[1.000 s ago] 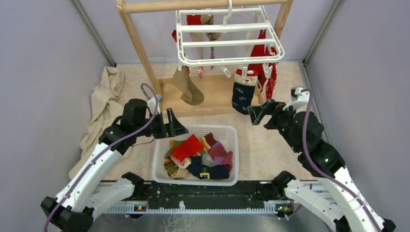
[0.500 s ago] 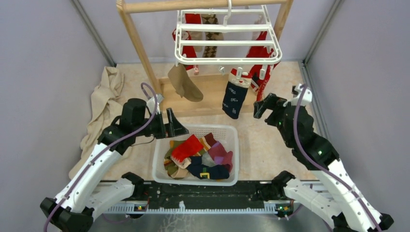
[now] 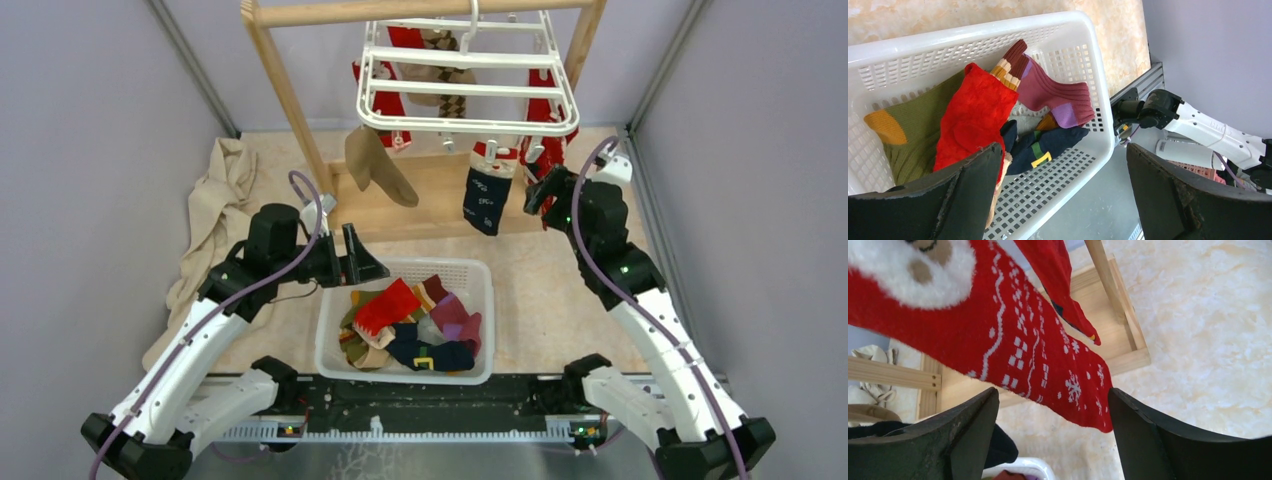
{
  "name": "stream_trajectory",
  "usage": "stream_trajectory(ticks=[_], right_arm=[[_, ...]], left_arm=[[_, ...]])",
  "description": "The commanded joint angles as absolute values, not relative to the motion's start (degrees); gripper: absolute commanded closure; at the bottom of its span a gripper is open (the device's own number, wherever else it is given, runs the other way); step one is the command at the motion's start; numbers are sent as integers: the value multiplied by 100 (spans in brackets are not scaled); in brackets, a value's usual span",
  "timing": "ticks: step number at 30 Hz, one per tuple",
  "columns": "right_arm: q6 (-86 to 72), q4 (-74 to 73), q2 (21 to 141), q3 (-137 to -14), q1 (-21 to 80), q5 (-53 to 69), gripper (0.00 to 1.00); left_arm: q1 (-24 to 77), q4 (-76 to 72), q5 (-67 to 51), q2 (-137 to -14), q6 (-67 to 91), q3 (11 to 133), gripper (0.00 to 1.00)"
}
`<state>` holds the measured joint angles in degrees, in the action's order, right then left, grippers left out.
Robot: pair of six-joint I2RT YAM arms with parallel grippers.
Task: Remove the socks clipped to the hanger
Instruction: Remove the sock from the hanger.
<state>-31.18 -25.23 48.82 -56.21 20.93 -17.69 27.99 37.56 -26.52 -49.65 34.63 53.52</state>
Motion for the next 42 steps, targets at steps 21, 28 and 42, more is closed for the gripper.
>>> stream_trajectory(ticks=[21, 28, 42], right_arm=[[-2804, -572, 5386, -5718, 1332, 186, 100], [-2821, -1137, 5090, -5821, 1334, 1042, 100], [-2327, -1548, 5291, -6277, 2464, 1248, 100]], left_arm=[[2817, 2269, -4096, -4797, 4092, 5460, 1], [2837, 1825, -4256, -4808, 4473, 5791, 1], [3374, 1606, -3594, -4828, 4628, 5939, 1]])
